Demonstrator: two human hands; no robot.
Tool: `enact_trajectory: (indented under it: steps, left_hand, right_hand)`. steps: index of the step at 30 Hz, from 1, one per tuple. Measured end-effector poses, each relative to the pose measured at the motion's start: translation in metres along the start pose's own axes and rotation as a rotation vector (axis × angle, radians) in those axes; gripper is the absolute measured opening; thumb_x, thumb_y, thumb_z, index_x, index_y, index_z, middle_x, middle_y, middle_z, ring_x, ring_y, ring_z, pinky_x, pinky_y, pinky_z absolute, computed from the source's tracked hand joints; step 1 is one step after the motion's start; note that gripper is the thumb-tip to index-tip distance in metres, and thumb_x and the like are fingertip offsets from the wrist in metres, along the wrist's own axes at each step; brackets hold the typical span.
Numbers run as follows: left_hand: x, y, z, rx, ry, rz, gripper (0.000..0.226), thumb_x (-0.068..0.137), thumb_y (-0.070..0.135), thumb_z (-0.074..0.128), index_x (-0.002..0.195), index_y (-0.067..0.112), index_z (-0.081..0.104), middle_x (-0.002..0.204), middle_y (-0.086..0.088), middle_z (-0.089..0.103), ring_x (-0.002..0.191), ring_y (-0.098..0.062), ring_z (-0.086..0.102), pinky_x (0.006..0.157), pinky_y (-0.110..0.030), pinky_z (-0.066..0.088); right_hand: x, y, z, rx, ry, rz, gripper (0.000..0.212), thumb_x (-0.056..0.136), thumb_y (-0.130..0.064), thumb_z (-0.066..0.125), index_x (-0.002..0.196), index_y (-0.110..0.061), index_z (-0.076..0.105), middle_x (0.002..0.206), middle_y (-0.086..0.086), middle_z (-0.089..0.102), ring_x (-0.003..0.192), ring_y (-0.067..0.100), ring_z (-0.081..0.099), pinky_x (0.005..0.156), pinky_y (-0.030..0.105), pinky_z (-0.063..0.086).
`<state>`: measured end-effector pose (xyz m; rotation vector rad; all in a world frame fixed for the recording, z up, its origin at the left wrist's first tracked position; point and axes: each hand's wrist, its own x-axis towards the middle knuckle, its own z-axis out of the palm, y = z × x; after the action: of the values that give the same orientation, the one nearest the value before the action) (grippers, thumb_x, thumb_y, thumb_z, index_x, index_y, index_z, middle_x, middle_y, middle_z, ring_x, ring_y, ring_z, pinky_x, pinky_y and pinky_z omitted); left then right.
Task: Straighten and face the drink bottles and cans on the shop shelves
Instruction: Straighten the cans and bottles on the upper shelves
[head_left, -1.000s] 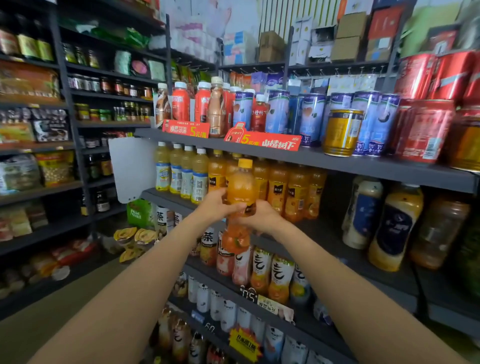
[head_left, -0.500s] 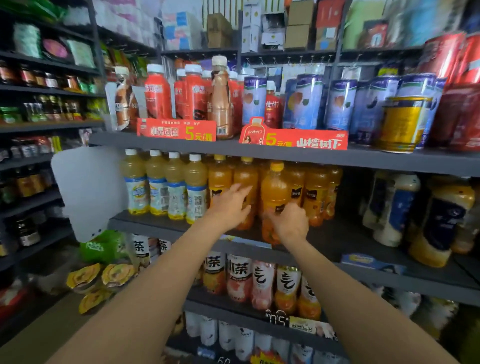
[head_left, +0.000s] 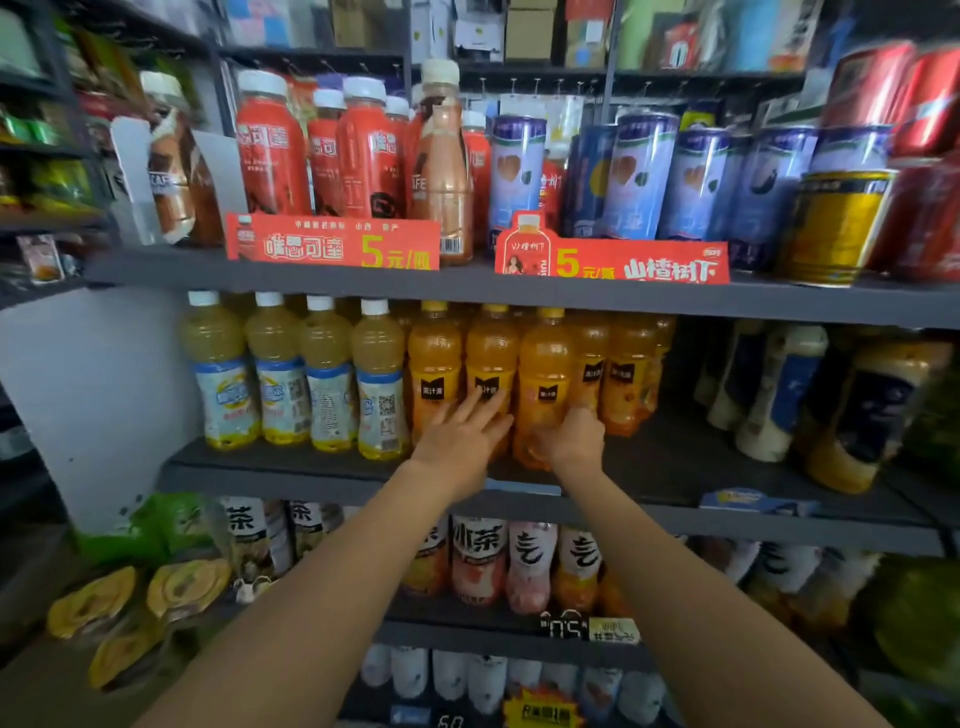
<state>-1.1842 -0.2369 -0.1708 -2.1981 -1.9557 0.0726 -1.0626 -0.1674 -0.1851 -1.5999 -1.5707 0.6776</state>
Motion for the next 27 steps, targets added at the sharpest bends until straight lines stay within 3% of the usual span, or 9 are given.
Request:
enact_trajectory:
  steps: [5,9,11,14,18,20,23,27]
  left_hand:
    - [0.002,-0.008,-0.005,0.011,-0.025,0.01,0.074,0.091,0.009,0.046,0.15,0.024,0.005,0.157,0.003,-0.016,0.145,-0.023,-0.013,0.117,-0.046,-0.001]
    - [0.0,-0.005,-0.014,0.011,0.049,0.034,0.067,0.091,0.012,0.047,0.149,0.02,0.015,0.159,0.0,-0.003,0.146,-0.023,-0.003,0.118,-0.044,0.003]
    - [-0.003,-0.001,-0.023,0.015,0.175,0.054,0.058,0.092,0.014,0.045,0.146,0.017,0.024,0.157,-0.003,0.011,0.144,-0.023,0.009,0.116,-0.04,0.009]
    - [-0.006,0.007,-0.044,0.004,0.446,0.127,0.046,0.092,0.013,0.041,0.138,0.012,0.038,0.146,-0.006,0.033,0.135,-0.024,0.029,0.11,-0.035,0.02]
    - [-0.009,0.006,-0.087,-0.039,0.819,0.157,0.029,0.081,0.008,0.047,0.105,0.007,0.063,0.11,-0.01,0.062,0.101,-0.029,0.06,0.088,-0.037,0.046]
    - [-0.011,-0.002,-0.106,-0.07,0.899,0.114,0.033,0.076,0.01,0.044,0.104,0.006,0.061,0.109,-0.011,0.062,0.1,-0.03,0.06,0.087,-0.039,0.045]
    - [-0.016,-0.016,-0.129,-0.172,0.908,-0.033,0.039,0.081,0.009,0.048,0.119,0.009,0.053,0.125,-0.008,0.051,0.118,-0.027,0.046,0.098,-0.036,0.032]
    - [-0.018,-0.042,-0.146,-0.216,0.927,-0.22,0.04,0.088,0.016,0.048,0.127,0.011,0.045,0.13,-0.006,0.046,0.119,-0.025,0.043,0.099,-0.035,0.03]
  right_hand:
    - [0.008,-0.002,0.01,-0.031,0.014,0.045,0.036,0.085,-0.015,0.063,0.118,-0.003,0.053,0.117,0.019,0.061,0.108,0.036,0.059,0.09,0.041,0.048]
    - [0.003,-0.002,0.004,-0.114,0.002,-0.01,0.041,0.086,-0.021,0.062,0.121,-0.007,0.048,0.118,0.016,0.06,0.106,0.036,0.06,0.088,0.043,0.05]
    - [-0.009,-0.004,-0.007,-0.279,0.095,-0.15,0.038,0.088,-0.028,0.058,0.119,-0.008,0.05,0.113,0.012,0.061,0.1,0.034,0.062,0.08,0.039,0.051]
    - [-0.029,-0.018,-0.027,-0.427,0.253,-0.519,0.03,0.096,-0.032,0.044,0.107,-0.008,0.058,0.1,0.011,0.067,0.088,0.029,0.066,0.072,0.038,0.054]
    - [-0.042,-0.06,-0.06,-0.316,0.377,-0.754,0.027,0.097,-0.031,0.044,0.097,-0.009,0.06,0.088,0.007,0.069,0.076,0.024,0.066,0.066,0.039,0.054]
    - [-0.043,-0.084,-0.077,-0.263,0.415,-0.801,0.026,0.097,-0.03,0.045,0.095,-0.009,0.059,0.085,0.006,0.068,0.074,0.021,0.065,0.067,0.037,0.054]
    - [-0.04,-0.122,-0.093,-0.185,0.407,-0.824,0.022,0.096,-0.027,0.047,0.094,-0.008,0.057,0.085,0.007,0.065,0.078,0.021,0.061,0.069,0.036,0.053]
    - [-0.03,-0.173,-0.098,-0.27,0.315,-0.824,0.025,0.094,-0.02,0.047,0.113,-0.005,0.053,0.112,0.013,0.056,0.108,0.028,0.047,0.089,0.033,0.038]
